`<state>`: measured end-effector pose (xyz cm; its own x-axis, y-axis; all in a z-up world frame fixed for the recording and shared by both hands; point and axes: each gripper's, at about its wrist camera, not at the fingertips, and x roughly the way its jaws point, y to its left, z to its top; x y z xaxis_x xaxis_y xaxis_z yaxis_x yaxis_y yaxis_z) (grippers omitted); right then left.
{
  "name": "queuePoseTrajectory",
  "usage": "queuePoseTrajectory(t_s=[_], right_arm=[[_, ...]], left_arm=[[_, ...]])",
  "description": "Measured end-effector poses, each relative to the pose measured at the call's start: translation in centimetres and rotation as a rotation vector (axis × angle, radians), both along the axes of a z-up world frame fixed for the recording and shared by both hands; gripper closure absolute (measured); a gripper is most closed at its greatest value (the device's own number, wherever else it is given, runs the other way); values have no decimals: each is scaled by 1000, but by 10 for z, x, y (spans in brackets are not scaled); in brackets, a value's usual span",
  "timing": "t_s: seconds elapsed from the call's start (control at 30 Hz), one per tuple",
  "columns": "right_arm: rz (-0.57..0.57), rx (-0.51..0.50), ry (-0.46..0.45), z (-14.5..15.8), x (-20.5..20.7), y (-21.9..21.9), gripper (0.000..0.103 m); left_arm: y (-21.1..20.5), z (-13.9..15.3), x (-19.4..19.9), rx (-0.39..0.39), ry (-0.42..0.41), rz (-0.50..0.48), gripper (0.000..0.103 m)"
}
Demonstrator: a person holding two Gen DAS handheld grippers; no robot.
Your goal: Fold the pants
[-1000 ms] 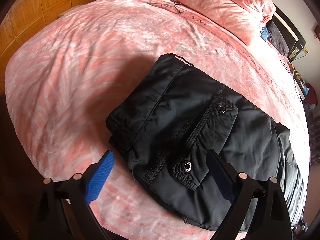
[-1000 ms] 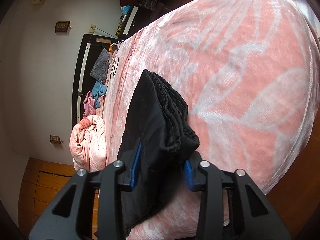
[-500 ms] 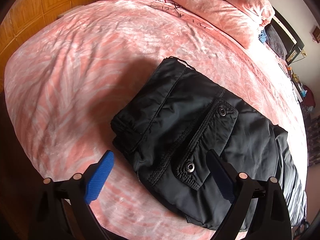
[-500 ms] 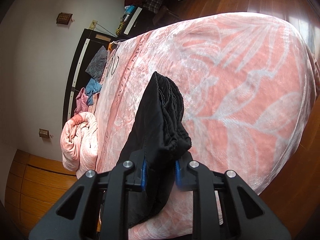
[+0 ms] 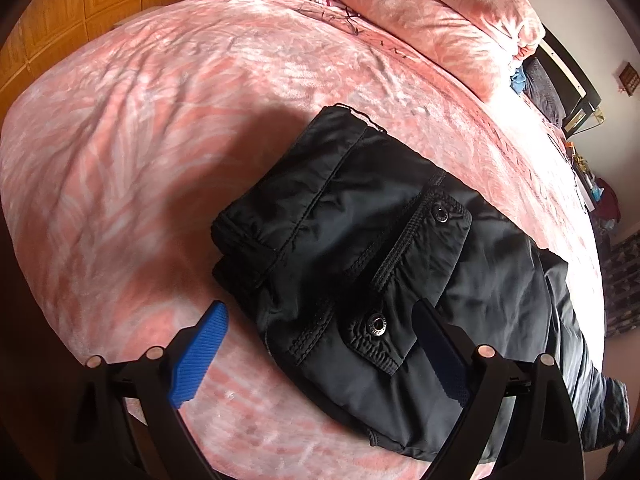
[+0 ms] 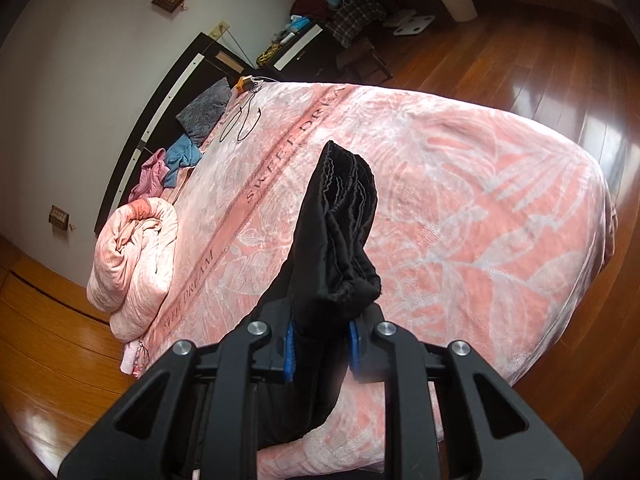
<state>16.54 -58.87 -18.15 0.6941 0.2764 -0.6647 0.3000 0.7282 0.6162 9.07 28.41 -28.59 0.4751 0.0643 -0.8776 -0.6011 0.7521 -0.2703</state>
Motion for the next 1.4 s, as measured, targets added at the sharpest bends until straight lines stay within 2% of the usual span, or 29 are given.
queuePoseTrajectory(t_s=[0.37,0.77,1.17,1.4], right_arm=[[45,-184,-40,49,-1,56,85],[81,-315,-78,71,-8,93,85],[154,-440,-164,89,-8,120,85],[195,-485,-198,94,-5,131,85]], left_arm=[[-8,6,-13,71,-64,8,9],[-33,25,-31,293,-133,9,9],[-57,20,-23,410,-104,-20,9],[-66,21,-15,446,-90,-12,9]])
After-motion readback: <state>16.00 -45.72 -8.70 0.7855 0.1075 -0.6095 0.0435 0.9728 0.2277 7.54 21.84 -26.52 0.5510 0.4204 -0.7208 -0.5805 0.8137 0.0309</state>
